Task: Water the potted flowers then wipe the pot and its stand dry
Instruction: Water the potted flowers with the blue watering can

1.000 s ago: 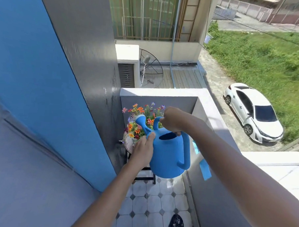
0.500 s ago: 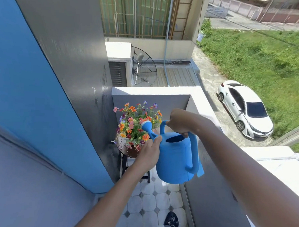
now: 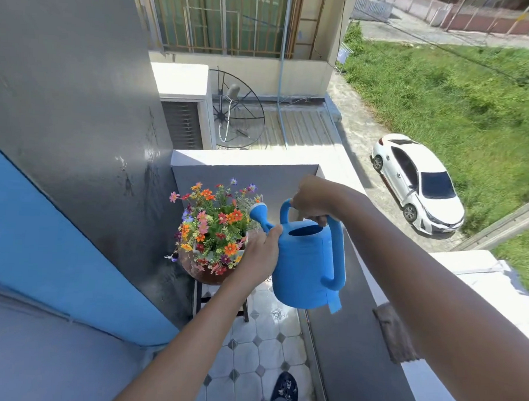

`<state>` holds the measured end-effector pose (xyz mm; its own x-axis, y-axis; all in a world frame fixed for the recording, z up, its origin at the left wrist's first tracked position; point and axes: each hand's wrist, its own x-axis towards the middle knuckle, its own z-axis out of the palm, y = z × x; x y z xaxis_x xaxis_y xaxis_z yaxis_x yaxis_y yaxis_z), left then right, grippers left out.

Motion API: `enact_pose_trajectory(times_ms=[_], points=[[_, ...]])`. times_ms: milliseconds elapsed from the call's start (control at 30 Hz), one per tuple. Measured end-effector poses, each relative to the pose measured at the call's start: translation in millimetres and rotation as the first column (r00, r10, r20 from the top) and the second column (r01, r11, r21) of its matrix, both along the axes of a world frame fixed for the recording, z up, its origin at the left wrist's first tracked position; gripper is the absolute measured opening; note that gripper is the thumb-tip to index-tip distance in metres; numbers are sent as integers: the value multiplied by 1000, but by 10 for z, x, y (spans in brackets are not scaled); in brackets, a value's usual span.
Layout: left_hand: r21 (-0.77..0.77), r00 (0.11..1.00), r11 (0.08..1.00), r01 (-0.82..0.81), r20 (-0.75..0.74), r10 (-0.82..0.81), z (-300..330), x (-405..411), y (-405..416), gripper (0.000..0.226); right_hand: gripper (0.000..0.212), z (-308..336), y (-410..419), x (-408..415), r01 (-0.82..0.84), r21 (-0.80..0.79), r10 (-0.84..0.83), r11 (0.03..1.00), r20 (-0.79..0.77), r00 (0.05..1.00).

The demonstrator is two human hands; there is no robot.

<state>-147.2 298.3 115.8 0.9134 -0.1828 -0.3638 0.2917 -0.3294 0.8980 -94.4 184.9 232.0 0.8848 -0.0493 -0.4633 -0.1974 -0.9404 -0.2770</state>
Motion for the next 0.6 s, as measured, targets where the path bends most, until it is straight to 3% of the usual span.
enact_pose_trajectory(times_ms=[333,500,600], points=[[5,998,998,-68,5,67,56,294,-59,47,35,91,-17,279,-53,6,53,999,20,998],[23,992,991,-129,7,129,30,210,77,62,35,111,148,249,-100,49,99,994,21,995],[31,986,985,-168,23,168,57,133,217,59,35,143,288,185,-126,75,125,989,17,992]])
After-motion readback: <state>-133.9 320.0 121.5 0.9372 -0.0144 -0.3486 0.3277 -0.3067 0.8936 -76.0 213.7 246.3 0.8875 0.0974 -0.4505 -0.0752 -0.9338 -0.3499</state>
